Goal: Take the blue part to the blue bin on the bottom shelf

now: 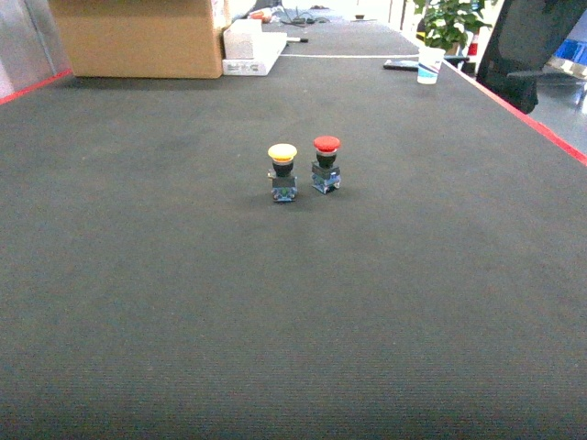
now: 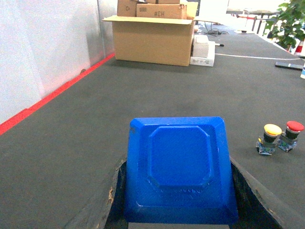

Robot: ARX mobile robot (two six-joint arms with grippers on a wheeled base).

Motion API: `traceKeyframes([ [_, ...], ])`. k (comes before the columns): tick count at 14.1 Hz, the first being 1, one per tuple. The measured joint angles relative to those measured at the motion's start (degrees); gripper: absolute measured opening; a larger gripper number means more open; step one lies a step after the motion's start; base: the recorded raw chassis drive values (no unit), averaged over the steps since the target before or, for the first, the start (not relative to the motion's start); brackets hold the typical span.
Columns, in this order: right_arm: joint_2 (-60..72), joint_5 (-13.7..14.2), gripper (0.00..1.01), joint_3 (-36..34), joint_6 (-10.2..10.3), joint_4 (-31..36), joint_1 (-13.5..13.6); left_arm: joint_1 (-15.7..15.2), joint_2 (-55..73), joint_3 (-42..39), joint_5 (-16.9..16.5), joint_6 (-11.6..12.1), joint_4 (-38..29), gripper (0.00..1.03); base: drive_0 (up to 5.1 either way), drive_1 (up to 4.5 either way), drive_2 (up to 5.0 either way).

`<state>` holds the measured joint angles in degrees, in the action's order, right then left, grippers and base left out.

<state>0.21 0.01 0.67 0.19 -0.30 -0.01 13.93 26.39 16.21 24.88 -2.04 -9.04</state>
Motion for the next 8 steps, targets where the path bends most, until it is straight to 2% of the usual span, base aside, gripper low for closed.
traceKeyframes([
  [3, 0.0, 0.0, 0.98, 0.0, 0.0, 0.0, 0.0, 0.0, 0.0, 0.0, 0.0, 0.4, 0.0, 0.45, 0.0, 0.00, 0.0],
  [6, 0.0, 0.0, 0.98, 0.0, 0.0, 0.1, 0.0, 0.0, 0.4, -0.1, 0.0, 0.5, 0.0, 0.45, 0.0, -4.31, 4.3],
  [8, 0.0, 0.0, 0.98, 0.0, 0.0, 0.4, 0.0, 0.0, 0.2, -0.2, 0.0, 0.5, 0.0, 0.45, 0.0, 0.00, 0.0],
])
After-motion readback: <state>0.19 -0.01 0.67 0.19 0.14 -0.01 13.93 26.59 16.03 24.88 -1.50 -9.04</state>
